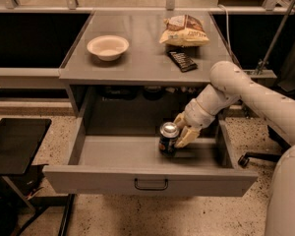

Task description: Pick pepsi can from top drawer and place on counter

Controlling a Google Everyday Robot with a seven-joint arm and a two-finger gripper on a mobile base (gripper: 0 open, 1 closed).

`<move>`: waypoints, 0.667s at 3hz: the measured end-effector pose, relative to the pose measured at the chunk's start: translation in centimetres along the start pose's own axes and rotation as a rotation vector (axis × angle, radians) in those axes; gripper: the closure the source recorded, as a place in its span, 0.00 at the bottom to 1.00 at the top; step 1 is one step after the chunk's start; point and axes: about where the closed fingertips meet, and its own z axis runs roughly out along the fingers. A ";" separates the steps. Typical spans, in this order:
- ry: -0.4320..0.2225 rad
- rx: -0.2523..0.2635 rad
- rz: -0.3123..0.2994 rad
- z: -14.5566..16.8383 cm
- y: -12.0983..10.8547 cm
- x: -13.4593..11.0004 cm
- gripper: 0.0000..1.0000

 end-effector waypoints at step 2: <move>0.048 0.057 -0.020 -1.5 0.0 -1.3 1.00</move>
Offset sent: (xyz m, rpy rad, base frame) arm 0.0020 0.0002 0.0525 -0.0625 -0.1565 -0.0383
